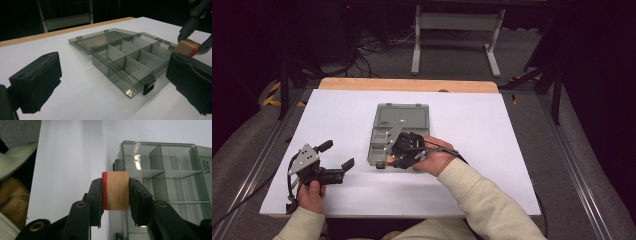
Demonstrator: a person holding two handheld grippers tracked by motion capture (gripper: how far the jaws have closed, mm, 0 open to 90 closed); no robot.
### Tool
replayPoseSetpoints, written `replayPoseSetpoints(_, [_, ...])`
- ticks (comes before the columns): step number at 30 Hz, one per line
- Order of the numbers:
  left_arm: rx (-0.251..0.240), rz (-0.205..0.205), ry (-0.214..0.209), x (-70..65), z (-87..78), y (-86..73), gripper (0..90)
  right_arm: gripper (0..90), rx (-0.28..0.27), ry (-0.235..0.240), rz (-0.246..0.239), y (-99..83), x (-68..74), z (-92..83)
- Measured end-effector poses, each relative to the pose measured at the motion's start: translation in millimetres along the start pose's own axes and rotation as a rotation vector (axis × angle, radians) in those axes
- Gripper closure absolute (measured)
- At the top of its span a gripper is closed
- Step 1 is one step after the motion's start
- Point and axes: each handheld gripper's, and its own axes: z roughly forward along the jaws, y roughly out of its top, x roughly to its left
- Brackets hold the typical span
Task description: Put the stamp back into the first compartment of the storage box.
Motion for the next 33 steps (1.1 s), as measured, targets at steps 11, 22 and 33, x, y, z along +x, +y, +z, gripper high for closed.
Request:
replayPoseSetpoints(11, [0.0,-0.001,-0.001,0.1,-0.1,0.1,1.0,65.6,-0.026,-0.035,-0.007,9.7,-12.7,-5.4])
replayPoseSetpoints(22, [0.0,0.0,-0.002,0.2,0.3,-0.1,1.0,65.7,-0.067,-0.057,0.028,13.5,-39.3,-2.6])
replayPoseSetpoints(33, [0.002,0.001,-0.004,0.7,0.6,0.0,1.0,65.6,-0.069,-0.074,0.078,14.6,-64.2,7.1])
